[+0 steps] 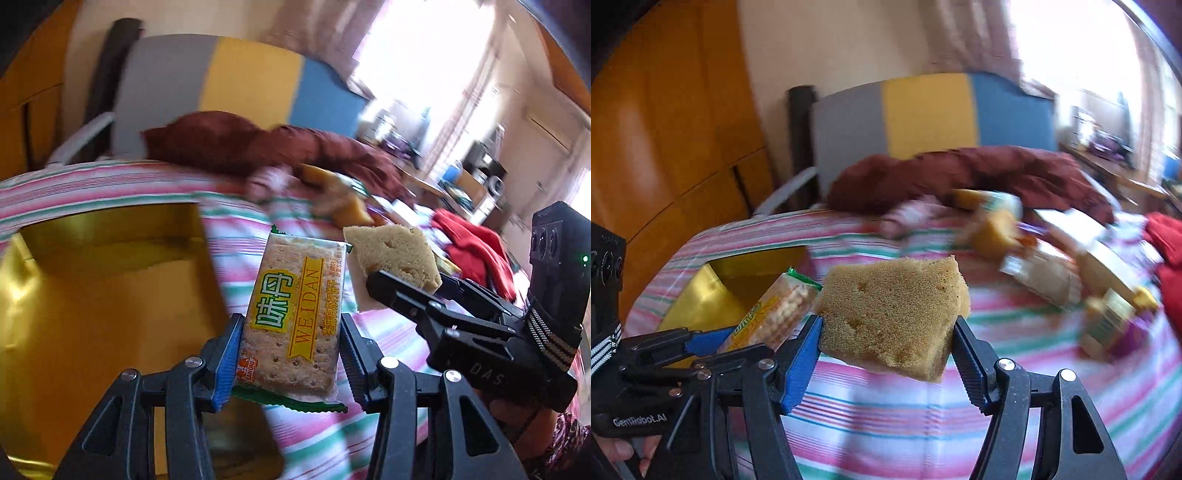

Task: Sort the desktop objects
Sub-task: 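Carry the cracker pack and sponge to the gold tray and release both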

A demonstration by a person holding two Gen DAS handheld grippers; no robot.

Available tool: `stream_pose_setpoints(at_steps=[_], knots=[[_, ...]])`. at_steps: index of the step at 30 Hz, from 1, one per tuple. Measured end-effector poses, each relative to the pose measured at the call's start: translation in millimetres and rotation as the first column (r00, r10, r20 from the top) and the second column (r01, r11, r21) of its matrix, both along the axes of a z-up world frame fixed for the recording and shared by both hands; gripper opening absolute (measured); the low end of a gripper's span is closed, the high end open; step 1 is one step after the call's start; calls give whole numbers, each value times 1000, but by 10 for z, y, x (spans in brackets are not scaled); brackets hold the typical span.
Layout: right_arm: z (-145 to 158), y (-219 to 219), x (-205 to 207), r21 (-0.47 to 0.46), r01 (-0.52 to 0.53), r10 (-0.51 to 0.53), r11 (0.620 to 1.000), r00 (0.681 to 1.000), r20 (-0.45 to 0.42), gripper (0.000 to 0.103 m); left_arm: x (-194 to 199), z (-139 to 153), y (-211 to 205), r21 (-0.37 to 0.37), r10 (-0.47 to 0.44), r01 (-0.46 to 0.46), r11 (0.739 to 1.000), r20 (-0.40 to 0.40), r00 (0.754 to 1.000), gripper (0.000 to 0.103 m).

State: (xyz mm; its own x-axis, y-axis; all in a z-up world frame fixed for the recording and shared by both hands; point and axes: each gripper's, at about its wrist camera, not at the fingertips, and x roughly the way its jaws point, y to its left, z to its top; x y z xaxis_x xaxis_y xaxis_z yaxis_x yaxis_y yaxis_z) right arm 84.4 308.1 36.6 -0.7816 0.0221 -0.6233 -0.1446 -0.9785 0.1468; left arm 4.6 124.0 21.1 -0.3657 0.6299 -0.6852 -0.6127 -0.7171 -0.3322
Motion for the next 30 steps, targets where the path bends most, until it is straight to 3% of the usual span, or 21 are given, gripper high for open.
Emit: stream_pose_setpoints(at_steps=[7,13,18,22,25,30], knots=[[28,-763,-660,33,-204,202,978,978,58,68,-391,-123,-734,-28,163,-162,986,48,985,51],[-125,-1324,-1141,32,-345,334,938,926,175,68,-787,-286,-1186,-88,286,-280,956,74,955,51],[-291,-1602,-1539,29,-395,372,918,887,274,69,-1092,-427,-1409,-135,355,-341,930,91,931,51],[-369,-1765,-1816,28,-419,394,908,874,284,70,-1376,-516,-1526,-172,416,-394,903,116,902,49],[-430,-1868,-1988,8,-430,412,903,869,273,77,-1549,-561,-1590,-233,475,-439,868,127,871,53],[-479,-1828,-2102,-94,-390,400,916,872,282,84,-1526,-458,-1739,-139,476,-457,879,173,862,57]])
